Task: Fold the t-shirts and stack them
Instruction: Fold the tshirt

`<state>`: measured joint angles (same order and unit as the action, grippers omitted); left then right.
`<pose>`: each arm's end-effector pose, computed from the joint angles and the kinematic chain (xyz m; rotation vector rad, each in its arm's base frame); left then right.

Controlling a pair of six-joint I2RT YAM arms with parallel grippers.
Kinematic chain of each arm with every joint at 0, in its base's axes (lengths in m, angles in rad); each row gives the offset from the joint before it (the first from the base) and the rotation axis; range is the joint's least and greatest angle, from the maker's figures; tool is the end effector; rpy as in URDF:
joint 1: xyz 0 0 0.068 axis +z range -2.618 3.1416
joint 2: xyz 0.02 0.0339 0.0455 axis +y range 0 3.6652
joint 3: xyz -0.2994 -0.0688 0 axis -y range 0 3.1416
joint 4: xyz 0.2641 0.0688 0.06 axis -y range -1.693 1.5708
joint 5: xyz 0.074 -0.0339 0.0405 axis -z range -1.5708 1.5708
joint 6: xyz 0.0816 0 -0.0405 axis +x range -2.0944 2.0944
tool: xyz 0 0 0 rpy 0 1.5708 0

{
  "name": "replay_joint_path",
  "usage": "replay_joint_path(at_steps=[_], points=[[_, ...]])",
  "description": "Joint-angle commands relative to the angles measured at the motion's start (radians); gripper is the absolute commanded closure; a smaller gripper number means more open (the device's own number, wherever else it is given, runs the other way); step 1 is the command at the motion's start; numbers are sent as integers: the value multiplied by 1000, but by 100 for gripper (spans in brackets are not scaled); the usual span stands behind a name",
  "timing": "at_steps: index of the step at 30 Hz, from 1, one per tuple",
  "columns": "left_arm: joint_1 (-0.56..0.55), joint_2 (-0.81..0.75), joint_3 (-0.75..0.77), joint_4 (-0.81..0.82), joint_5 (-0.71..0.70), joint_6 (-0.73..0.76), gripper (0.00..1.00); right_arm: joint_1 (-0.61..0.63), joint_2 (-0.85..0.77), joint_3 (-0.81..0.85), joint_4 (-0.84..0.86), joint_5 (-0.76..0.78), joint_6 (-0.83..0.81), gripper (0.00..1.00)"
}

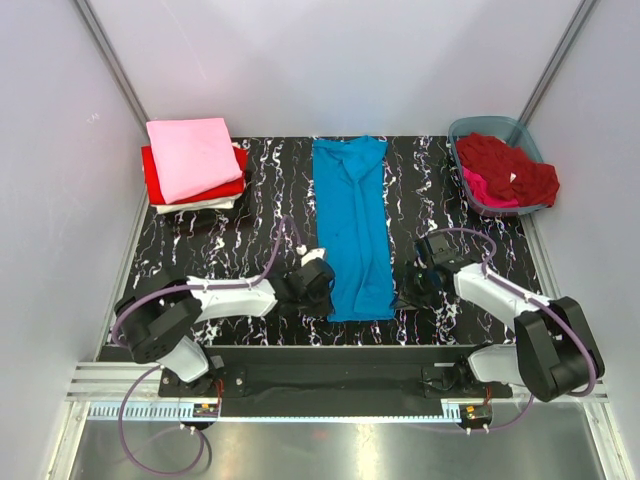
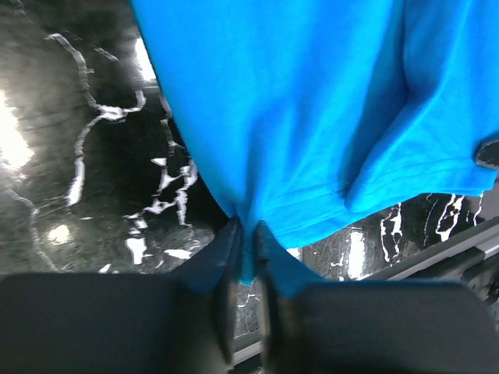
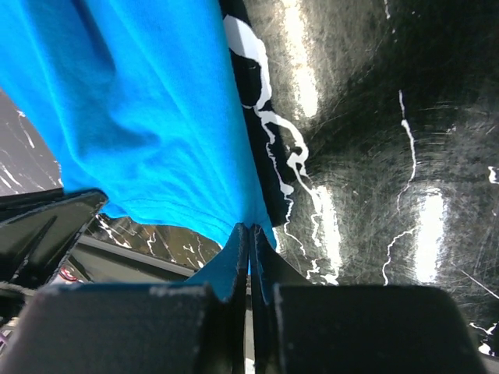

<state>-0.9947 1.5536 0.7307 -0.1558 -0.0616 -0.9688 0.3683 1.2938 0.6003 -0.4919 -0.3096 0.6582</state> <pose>0.1814 -0.2700 0.1311 0.0096 2.6921 -0.6366 0.2118 0.1084 0.1382 0.3295 2.8650 0.6680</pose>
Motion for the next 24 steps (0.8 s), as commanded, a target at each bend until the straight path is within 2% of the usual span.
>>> replay_joint_path(at_steps=[1,5,10,14,19,24], points=[[-24,26,21,-36,-12,22,100,4,-42,-8,0,-37,14,100],[-53,-13,38,-105,-30,16,100,4,-100,-30,-36,-55,35,100],[-136,-70,75,-278,-104,-24,99,6,-280,-74,-102,-69,87,100],[-191,-108,127,-382,-133,-42,93,15,-416,-73,-157,-98,138,100],[-188,-115,264,-537,-204,5,89,15,-404,-10,-162,-91,141,100],[-118,-113,367,-609,-205,91,88,15,-312,108,-162,-59,107,100]])
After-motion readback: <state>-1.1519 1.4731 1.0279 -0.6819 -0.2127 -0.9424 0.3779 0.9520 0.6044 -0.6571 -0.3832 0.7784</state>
